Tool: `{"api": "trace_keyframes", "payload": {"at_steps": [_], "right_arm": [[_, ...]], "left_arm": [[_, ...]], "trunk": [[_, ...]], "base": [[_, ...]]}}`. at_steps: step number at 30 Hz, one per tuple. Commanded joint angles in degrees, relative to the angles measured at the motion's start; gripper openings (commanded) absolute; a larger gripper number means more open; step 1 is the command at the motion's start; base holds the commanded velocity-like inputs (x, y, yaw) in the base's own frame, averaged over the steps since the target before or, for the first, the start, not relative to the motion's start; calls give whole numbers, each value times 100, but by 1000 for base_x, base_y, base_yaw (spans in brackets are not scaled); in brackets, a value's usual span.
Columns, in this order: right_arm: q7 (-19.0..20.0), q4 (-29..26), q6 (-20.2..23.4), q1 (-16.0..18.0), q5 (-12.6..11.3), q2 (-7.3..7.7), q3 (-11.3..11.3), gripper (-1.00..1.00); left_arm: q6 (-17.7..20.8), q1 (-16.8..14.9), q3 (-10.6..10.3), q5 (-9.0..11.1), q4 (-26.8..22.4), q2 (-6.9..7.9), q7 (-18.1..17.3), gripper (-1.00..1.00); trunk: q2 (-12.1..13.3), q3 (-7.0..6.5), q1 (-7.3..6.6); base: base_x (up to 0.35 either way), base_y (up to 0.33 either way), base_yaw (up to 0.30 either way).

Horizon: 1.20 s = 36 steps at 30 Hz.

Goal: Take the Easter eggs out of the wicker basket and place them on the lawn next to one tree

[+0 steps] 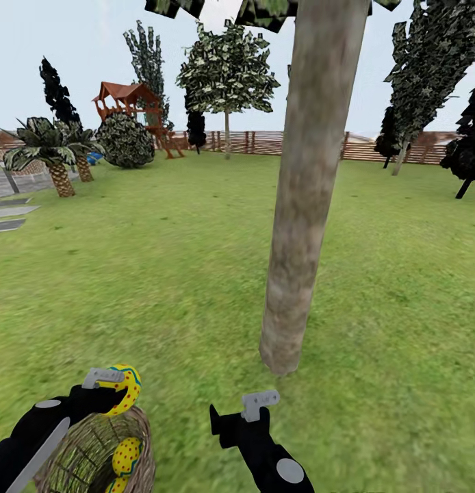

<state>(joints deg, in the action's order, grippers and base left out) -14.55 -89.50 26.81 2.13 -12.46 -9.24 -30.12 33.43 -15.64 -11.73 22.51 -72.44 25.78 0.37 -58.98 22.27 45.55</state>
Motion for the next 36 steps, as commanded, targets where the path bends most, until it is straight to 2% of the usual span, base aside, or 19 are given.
{"api": "trace_keyframes", "payload": {"at_steps": [1, 11, 36], "right_arm": [[-57, -6, 18, 6, -60, 1, -11, 100], [-57, -7, 18, 6, -55, 1, -15, 100], [-57, 54, 9, 6, -55, -8, -11, 100]], "left_arm": [[23, -2, -5, 16, -7, 4, -1, -100], [23, -2, -5, 16, -10, 0, 0, -100], [23, -3, -5, 16, -7, -3, 7, -100]], "trunk": [[37, -18, -22], [438, -257, -242], [1441, -710, -791]], "base": [[0, 0, -208], [0, 0, -193], [0, 0, -5]]}}
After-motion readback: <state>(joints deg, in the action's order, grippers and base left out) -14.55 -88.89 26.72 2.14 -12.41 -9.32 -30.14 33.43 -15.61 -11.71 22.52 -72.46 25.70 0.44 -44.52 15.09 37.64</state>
